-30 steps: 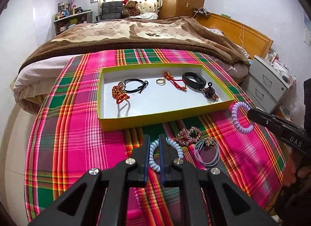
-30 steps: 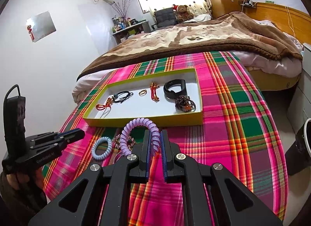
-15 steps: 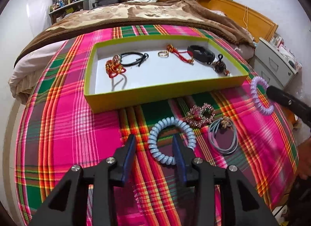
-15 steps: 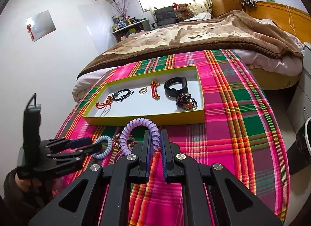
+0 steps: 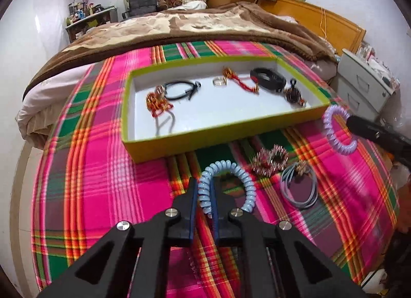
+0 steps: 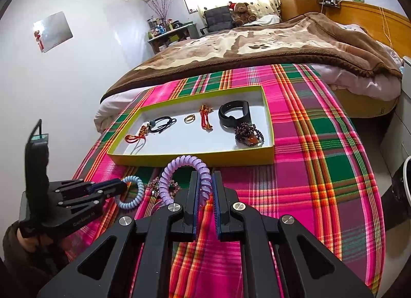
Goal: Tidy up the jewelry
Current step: 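Carry the purple coil with the right gripper while the left carries the blue coil into the tray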
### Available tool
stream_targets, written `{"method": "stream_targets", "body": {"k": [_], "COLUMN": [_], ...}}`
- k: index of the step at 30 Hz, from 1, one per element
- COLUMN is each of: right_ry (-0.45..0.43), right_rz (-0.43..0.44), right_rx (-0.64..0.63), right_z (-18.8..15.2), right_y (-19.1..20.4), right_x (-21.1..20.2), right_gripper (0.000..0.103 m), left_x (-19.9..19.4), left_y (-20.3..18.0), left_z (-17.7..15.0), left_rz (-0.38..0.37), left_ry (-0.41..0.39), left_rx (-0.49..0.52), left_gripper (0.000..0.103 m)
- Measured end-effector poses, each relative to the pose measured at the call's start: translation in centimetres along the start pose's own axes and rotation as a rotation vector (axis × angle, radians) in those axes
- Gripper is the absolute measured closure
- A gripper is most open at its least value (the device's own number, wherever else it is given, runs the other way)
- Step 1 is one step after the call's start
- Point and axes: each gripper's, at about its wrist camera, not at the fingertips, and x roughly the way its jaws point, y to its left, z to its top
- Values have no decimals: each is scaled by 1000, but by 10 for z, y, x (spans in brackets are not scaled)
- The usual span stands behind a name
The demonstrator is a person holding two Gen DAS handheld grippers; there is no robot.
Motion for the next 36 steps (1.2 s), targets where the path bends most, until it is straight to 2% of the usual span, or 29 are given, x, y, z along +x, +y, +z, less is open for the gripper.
{"method": "stream_targets", "body": {"k": [6,15,27,32,36], "right_ry": [-9,-8,47,74,95], "right_rz": [2,-6,-33,-55,-65], "right_rx": [-3,-18,-27,-39,-49], "right_z": [10,31,56,63,64], "right_y": [3,15,22,23,23], "right_x": [3,21,75,95,108], "right_gripper": [94,94,94,94,94], "left_x": [-18,-12,23,43,55], "left_y": [13,38,53,54,56], "left_z": [18,54,94,103,108], "left_rz": [-26,-39,-86,-86,-58], "left_ry": [-64,-99,-88,-66,-54], "left_rx": [-37,-102,-147,-151,-147], "left_gripper": [93,93,93,93,93]}}
